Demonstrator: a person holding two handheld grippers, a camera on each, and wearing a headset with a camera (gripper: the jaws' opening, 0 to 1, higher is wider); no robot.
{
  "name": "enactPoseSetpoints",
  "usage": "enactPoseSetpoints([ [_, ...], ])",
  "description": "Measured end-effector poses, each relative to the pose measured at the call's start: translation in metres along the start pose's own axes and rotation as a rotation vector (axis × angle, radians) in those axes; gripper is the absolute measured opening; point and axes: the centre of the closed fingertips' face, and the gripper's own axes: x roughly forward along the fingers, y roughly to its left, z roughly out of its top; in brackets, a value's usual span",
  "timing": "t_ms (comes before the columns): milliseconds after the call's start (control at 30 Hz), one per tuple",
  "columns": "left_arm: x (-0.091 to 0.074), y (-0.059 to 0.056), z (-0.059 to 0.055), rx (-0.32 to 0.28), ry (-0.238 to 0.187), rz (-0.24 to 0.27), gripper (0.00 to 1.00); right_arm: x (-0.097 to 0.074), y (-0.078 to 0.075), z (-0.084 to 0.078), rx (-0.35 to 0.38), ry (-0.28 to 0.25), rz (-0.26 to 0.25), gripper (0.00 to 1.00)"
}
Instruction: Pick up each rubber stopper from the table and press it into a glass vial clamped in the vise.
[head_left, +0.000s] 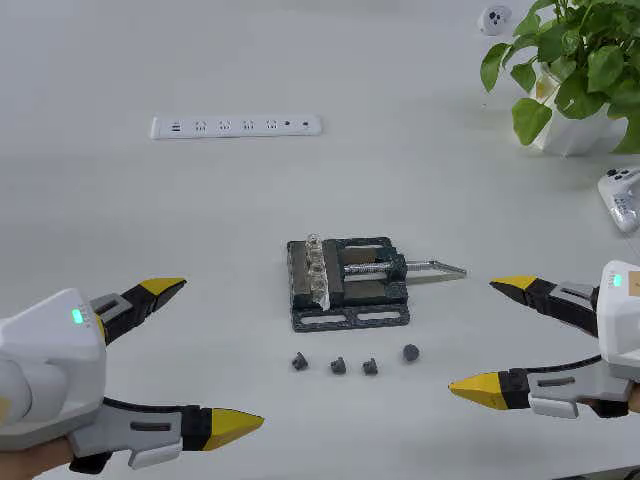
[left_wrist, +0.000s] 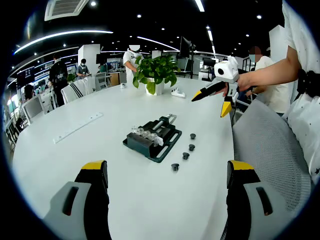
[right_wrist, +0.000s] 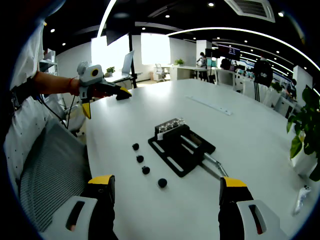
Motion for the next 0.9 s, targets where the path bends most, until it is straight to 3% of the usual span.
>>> enactPoseSetpoints([
  [900, 0.0026, -0.0074, 0.0052, 0.023, -0.002, -0.013, 0.99, -0.0077, 0.0012, -0.0029, -0.008, 0.01, -0.004, 0.83],
])
